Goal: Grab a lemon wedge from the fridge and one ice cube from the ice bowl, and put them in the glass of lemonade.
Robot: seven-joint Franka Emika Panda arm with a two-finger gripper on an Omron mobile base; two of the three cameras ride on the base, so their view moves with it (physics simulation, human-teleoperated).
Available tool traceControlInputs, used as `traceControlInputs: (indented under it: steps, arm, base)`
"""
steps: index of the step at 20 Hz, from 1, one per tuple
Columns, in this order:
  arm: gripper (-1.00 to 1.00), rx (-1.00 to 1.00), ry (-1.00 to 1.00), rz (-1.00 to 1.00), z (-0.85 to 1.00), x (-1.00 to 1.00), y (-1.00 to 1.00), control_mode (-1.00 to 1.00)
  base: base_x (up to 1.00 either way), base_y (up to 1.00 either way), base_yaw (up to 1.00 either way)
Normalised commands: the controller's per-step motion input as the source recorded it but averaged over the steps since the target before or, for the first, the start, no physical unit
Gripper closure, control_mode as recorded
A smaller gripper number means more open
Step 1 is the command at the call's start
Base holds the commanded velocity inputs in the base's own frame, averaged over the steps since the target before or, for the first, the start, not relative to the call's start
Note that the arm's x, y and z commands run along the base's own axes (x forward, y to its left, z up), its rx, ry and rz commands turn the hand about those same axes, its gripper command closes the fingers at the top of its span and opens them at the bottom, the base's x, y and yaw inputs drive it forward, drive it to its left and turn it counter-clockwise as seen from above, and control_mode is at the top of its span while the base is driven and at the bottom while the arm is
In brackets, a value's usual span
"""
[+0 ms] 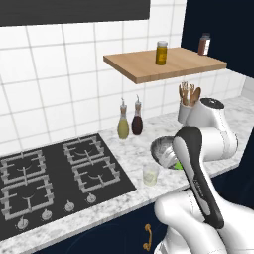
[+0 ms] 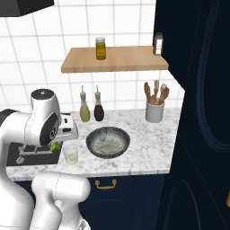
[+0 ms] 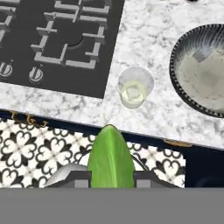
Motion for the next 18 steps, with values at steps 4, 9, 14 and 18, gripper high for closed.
traceControlInputs:
  steps: [4,9,14,18]
  arm:
    - [1.00,-0.19,0.43,0.42,-0.24,0.16,0.46,-1.00]
    - [1.00,-0.34,0.13,0.31,-0.09,0.18,0.38,-1.00]
    - [1.00,-0.38,-0.03,0.33,-0.30,0.11,-0.02,-1.00]
    - [1.00,-0.43,0.17,0.29,-0.38,0.28,-0.13,-1.00]
  base:
    - [0.00,0.00,0.00]
    - [0.00,0.00,0.00]
    - [0.00,0.00,0.00]
    - [0.00,0.00,0.00]
